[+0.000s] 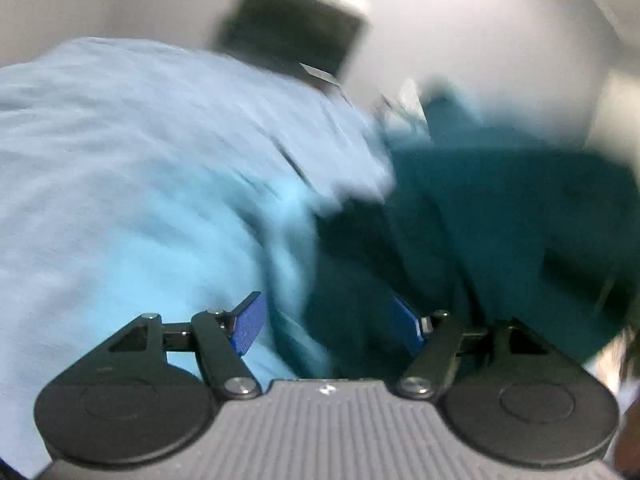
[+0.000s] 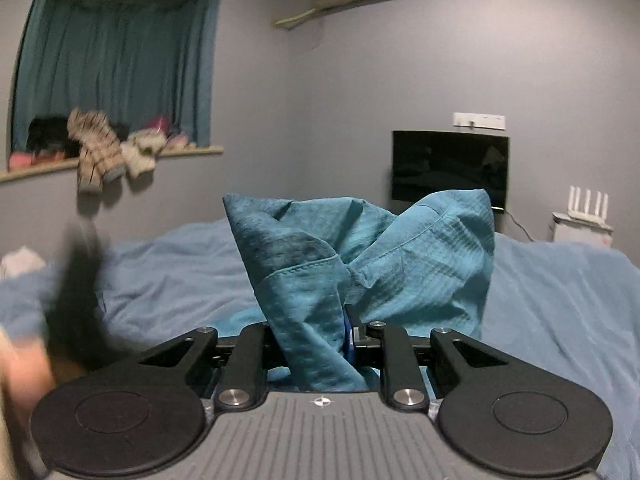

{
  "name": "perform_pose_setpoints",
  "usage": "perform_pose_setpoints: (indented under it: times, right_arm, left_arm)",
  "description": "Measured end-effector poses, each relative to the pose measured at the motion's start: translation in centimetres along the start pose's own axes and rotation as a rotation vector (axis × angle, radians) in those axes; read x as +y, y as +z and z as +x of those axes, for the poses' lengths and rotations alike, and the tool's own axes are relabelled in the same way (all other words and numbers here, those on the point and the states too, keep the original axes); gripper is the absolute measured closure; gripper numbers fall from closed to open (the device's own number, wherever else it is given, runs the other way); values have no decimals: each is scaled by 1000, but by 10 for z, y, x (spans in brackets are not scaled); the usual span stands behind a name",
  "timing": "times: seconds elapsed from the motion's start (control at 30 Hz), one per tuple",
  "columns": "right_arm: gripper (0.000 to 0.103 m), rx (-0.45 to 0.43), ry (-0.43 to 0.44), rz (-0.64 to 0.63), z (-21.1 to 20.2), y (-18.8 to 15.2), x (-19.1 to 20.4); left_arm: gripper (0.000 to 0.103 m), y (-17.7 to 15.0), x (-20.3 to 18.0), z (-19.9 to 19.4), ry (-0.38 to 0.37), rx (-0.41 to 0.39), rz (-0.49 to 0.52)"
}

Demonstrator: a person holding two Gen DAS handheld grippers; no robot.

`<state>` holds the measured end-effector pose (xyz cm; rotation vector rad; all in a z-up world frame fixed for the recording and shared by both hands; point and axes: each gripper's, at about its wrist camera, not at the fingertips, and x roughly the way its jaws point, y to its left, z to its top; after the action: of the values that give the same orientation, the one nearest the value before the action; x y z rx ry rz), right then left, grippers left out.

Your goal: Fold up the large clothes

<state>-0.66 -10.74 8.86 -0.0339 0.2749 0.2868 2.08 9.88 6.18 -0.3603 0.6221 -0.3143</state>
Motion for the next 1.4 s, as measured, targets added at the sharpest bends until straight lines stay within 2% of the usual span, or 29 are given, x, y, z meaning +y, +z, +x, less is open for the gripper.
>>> perform_pose_setpoints:
  times: [0.07, 0.1, 0.23, 0.3, 0.37, 0.5, 0.63, 0.67, 0.8, 0.97, 1.1, 1.2, 1.23, 1.3, 1.4]
  right_arm:
    - [81, 17, 17, -65, 3, -3, 26]
    - [81, 28, 31, -98, 5, -3, 40]
    - [81, 83, 99, -230, 17, -19, 109]
    - [82, 119, 150, -258, 29, -29, 135]
    - [82, 165, 178, -296, 47, -40, 156]
    - [81, 238, 202, -343, 77, -60, 178]
    - [81, 246, 263, -269, 79, -65, 162]
    - [81, 245, 273, -258, 82, -61, 144]
    - [76, 236, 300, -211, 73, -64, 123]
    - [69, 222, 300, -159, 68, -51, 105]
    - [54, 234, 359, -94, 38, -43, 82]
    - [38, 233, 424, -39, 11, -38, 59]
    - [37, 222, 433, -22, 1, -36, 49]
    - [37, 218, 379, 4, -16, -31, 26]
    - [40, 213, 234, 84, -27, -25, -16]
  left_arm:
    - [35, 21, 33, -35, 28, -56, -99]
    - [35, 28, 47, -51, 39, -79, -117]
    - [35, 32, 69, -86, 97, -130, -55]
    - [35, 30, 82, -85, 77, -139, -105]
    - [35, 29, 91, -74, 32, -110, -163]
    - [35, 23, 88, -43, 20, -39, -99]
    - [37, 24, 89, -17, -19, -8, -88]
    - [38, 25, 87, -13, -25, -4, -86]
    - [39, 21, 84, -6, 0, 5, -67]
    - [39, 18, 86, -4, 11, 17, -54]
    - [39, 20, 82, -7, -32, -12, -27]
    - [39, 20, 75, -4, -80, -11, 15]
    - [39, 20, 70, -4, -96, 1, 28]
    - [39, 17, 64, 1, -128, 41, 63]
    - [39, 11, 52, 9, -113, 99, 118]
